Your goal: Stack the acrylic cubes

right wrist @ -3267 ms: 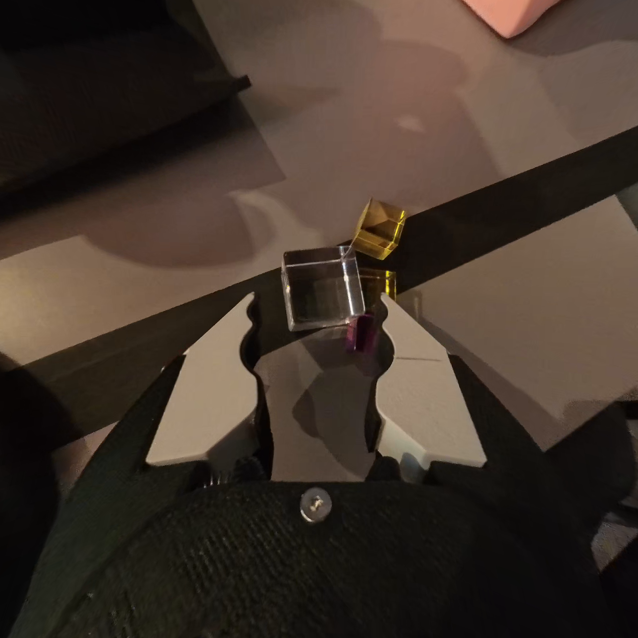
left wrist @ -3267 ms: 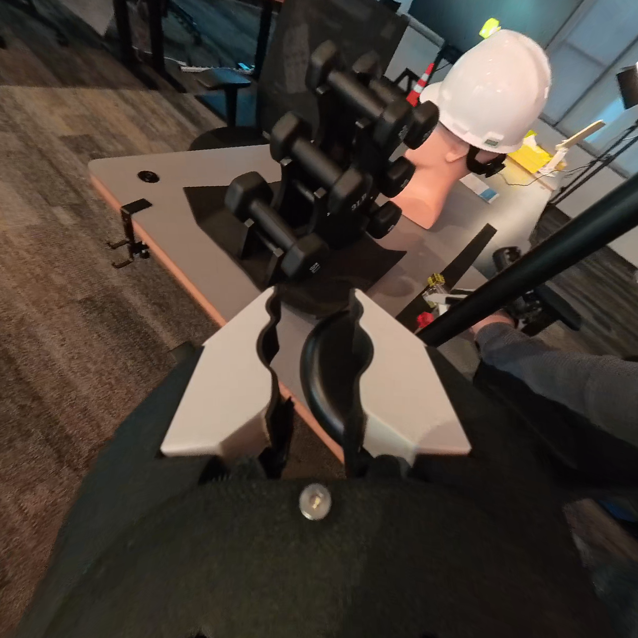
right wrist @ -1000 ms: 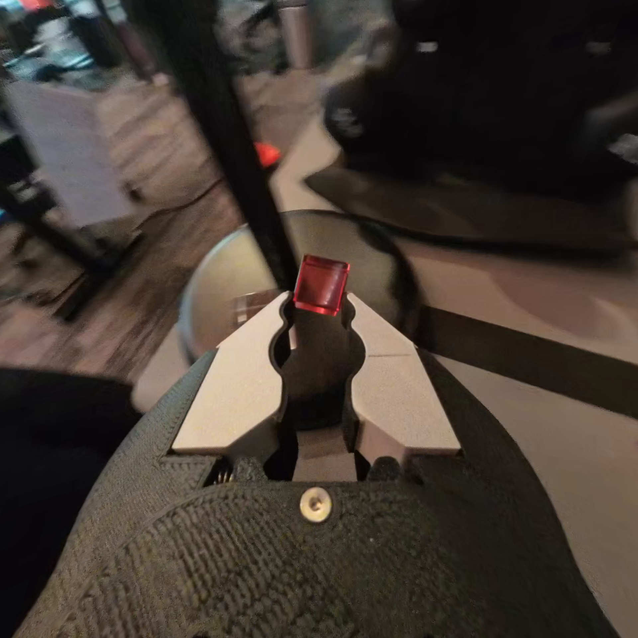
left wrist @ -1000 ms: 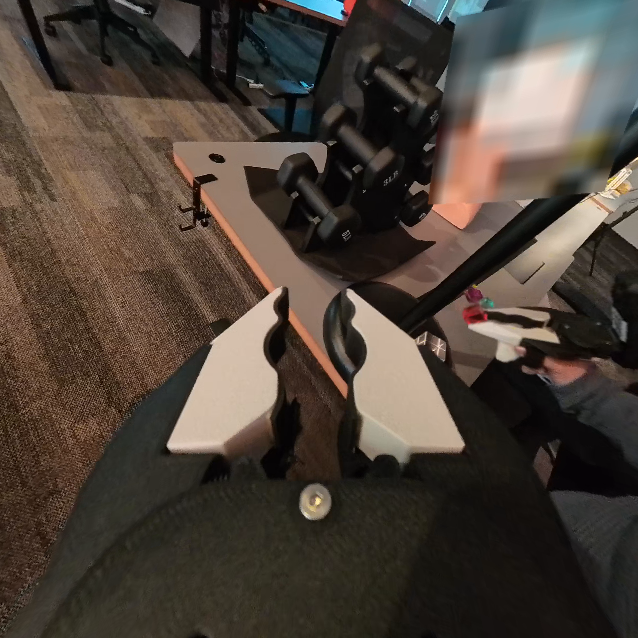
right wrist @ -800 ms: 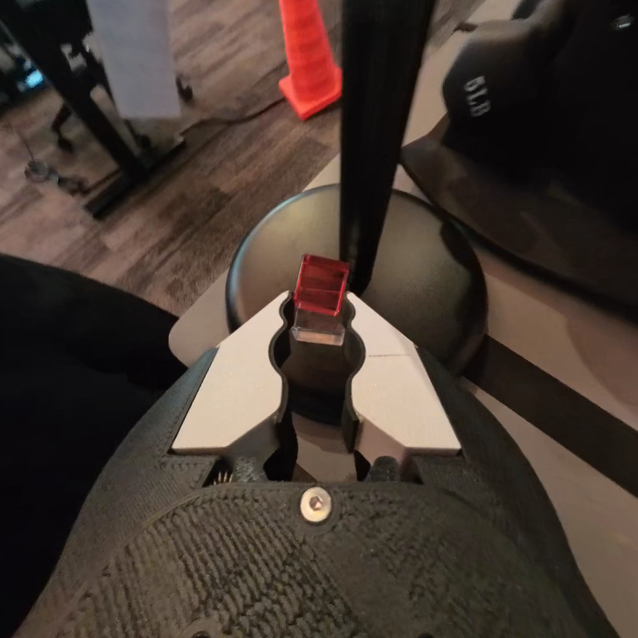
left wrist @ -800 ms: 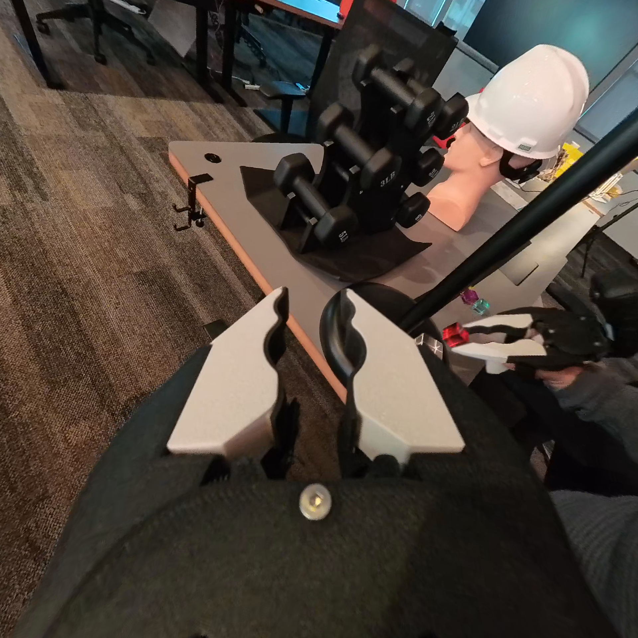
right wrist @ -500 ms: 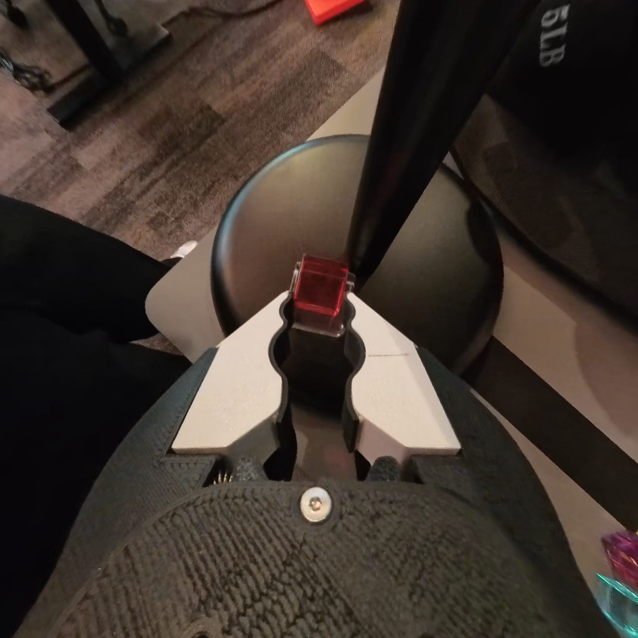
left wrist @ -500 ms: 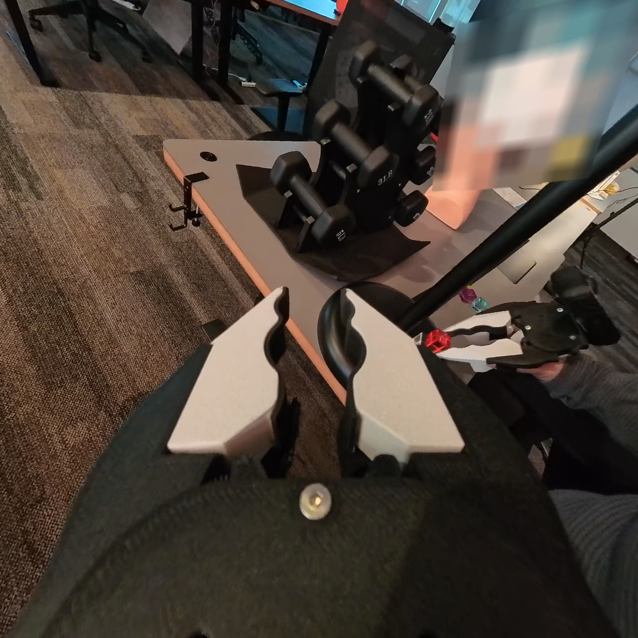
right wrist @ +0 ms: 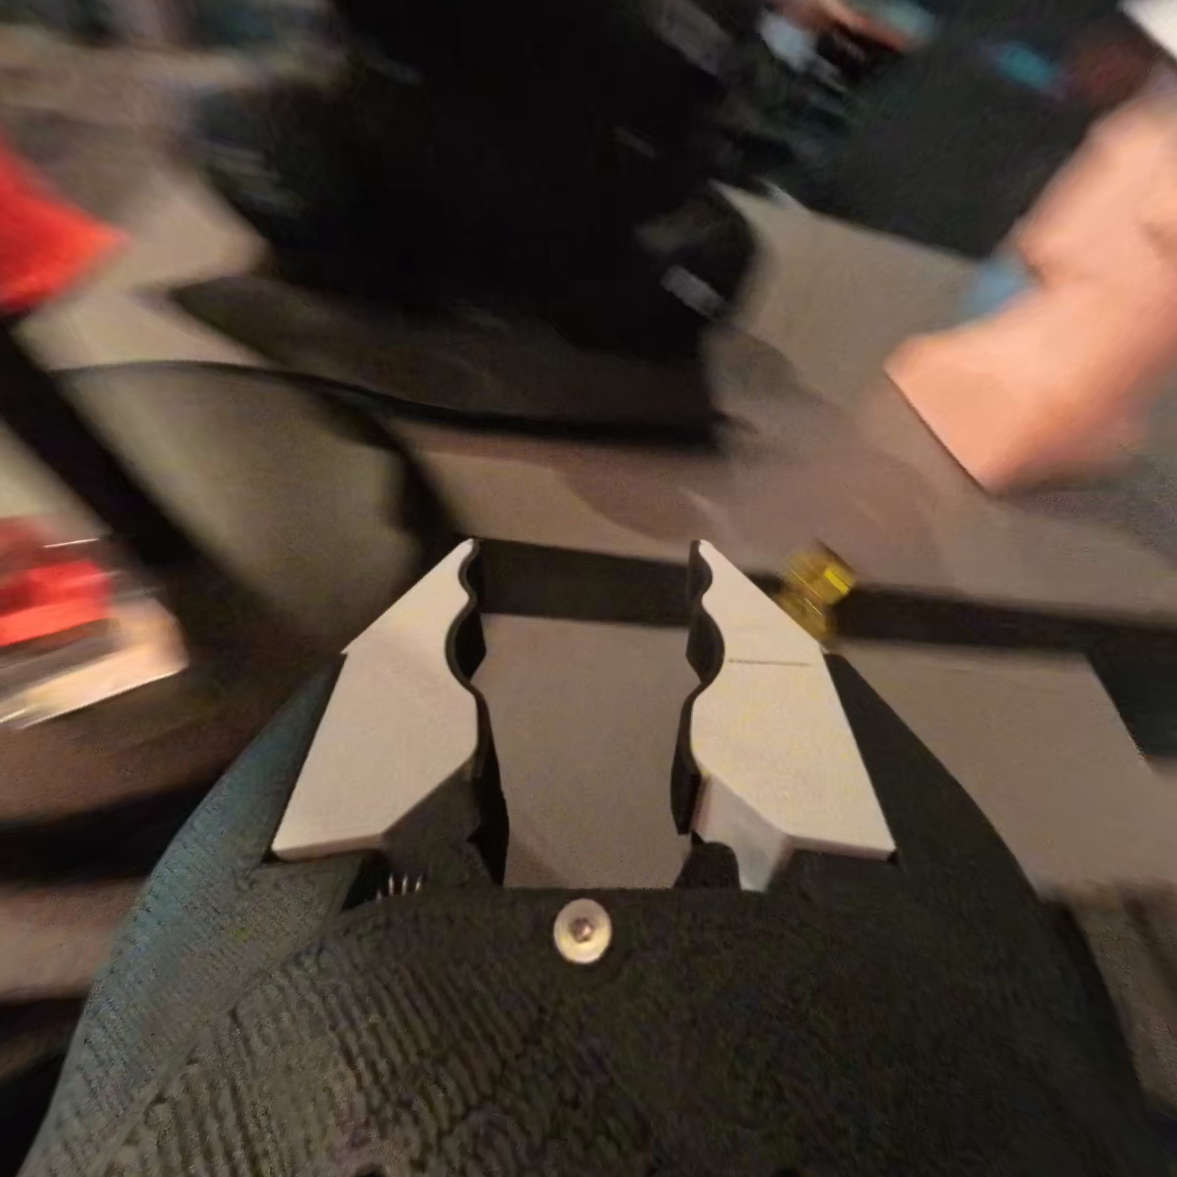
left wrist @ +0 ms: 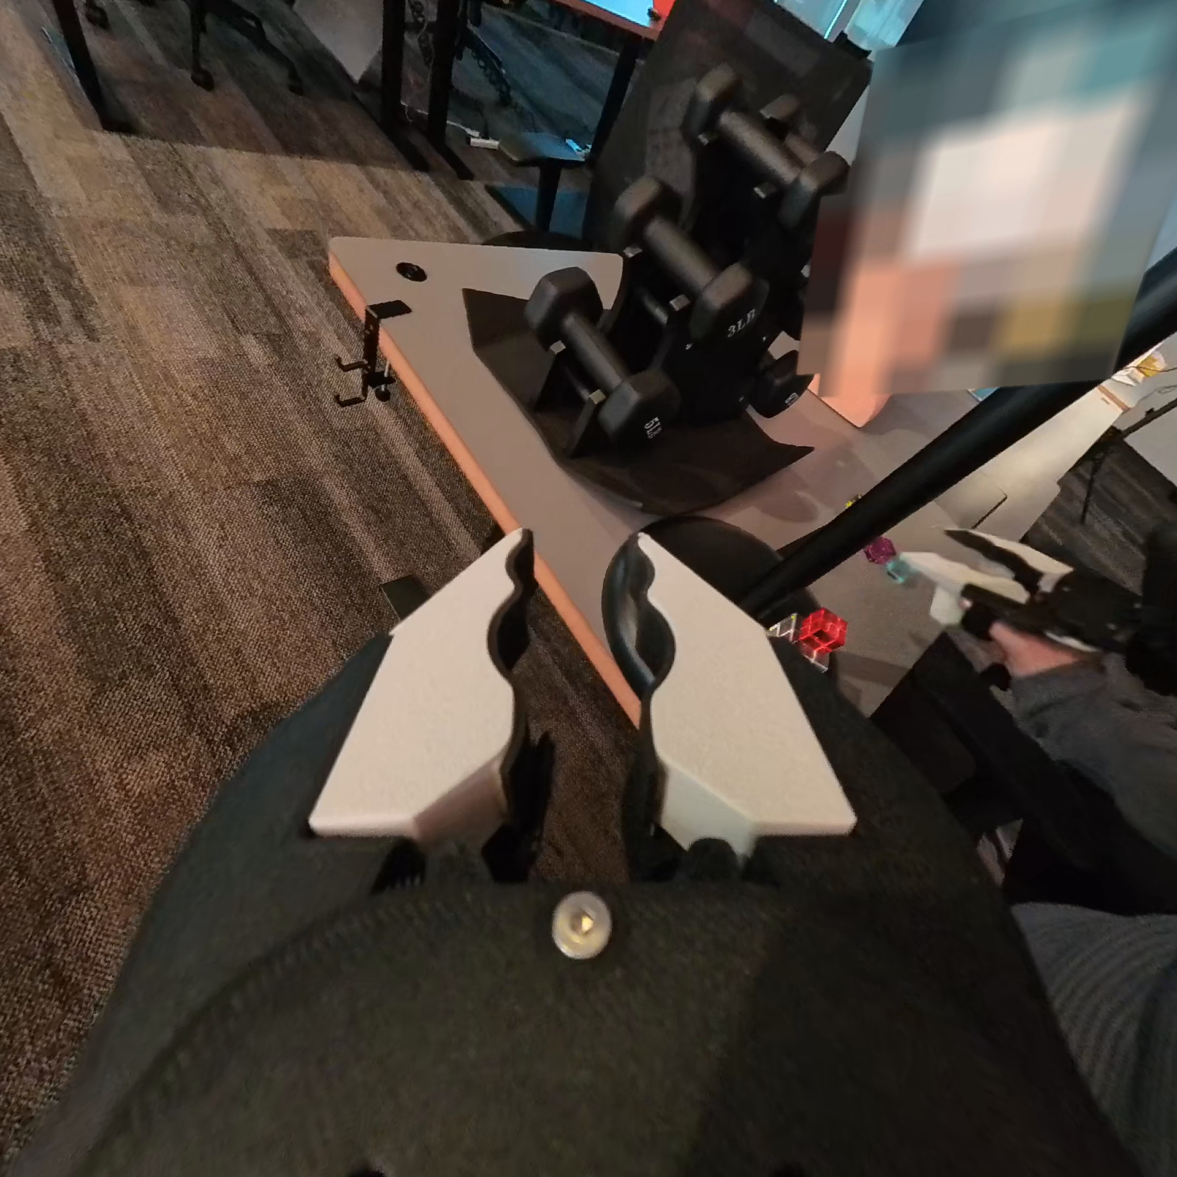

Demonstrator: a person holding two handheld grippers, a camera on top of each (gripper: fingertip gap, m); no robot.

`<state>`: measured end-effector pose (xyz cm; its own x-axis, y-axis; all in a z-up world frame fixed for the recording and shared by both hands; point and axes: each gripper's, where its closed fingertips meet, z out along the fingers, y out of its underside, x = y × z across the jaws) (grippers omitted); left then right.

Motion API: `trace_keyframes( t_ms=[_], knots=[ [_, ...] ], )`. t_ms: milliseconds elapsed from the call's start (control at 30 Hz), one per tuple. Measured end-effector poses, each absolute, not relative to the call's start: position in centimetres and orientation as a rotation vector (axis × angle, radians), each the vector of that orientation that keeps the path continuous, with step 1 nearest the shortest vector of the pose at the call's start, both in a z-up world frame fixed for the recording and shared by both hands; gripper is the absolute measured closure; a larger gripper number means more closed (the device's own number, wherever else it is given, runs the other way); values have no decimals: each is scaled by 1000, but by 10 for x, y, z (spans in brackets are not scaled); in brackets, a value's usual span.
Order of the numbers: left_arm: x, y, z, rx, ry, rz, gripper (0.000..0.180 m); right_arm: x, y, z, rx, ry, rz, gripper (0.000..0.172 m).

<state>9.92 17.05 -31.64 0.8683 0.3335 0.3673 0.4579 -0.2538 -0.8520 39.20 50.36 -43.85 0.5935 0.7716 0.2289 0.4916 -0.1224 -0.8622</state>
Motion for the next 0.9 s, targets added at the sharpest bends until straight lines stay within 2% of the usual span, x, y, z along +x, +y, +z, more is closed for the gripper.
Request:
trace_keyframes(
  t_ms=[67,233,567,600,700,800,900],
  knots=[
    [99,169,-318,-1869,-596,-136,152,436,550,-466,-1977,-823,221,103],
    [102,172,-320,-1892,-585,-145,152,466,588,-523,-2219,-683,252,104],
    [111,175,-325,-1953,-555,-147,151,449,616,-548,-2284,-805,103,135],
    [112,175,-325,-1956,-553,-150,152,446,616,-549,-2285,-812,107,145],
    [114,175,-326,-1960,-549,-151,152,433,606,-542,-2285,-865,193,146],
    [113,174,-326,-1945,-554,-148,152,404,570,-508,-2156,-969,385,146],
    [111,170,-328,-1932,-570,-141,152,361,487,-462,-1964,-1200,686,147]
  ],
)
